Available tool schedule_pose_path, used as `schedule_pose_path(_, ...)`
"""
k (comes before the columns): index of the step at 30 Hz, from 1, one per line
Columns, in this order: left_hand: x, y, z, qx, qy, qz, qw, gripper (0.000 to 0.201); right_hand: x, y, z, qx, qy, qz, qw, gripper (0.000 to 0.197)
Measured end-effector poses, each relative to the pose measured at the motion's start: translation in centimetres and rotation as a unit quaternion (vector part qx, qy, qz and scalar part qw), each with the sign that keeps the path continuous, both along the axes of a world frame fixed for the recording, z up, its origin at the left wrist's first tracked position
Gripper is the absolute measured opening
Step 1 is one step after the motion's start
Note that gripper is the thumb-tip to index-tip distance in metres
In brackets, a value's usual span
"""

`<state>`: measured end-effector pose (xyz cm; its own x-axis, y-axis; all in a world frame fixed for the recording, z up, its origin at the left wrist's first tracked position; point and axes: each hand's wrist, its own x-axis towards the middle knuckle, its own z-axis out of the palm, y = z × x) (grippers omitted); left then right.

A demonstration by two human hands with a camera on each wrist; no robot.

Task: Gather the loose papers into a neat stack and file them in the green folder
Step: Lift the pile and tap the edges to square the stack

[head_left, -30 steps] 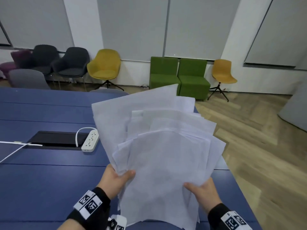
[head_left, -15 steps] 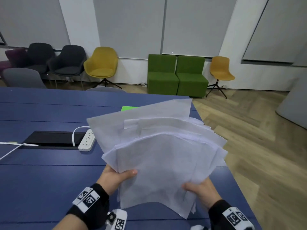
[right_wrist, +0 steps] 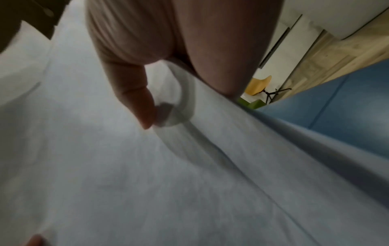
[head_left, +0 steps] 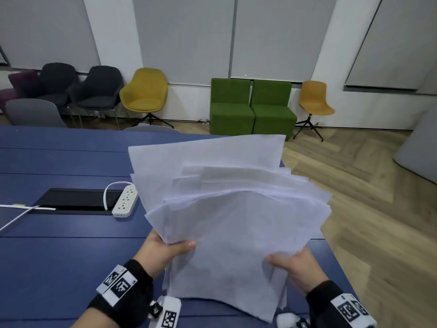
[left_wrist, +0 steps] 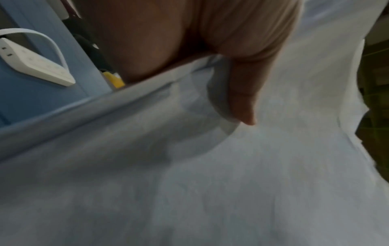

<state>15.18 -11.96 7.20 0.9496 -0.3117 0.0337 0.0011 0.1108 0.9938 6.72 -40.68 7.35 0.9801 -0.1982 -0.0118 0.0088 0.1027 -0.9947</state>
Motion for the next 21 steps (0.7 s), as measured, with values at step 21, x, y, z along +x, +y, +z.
schedule_pose_path(21,0.1,0.0,0.8,-0.014,-0.052,-0.011,0.998,0.085,0.7,0.1,1.1,0.038,0.015,-0.024,0.999,0.036)
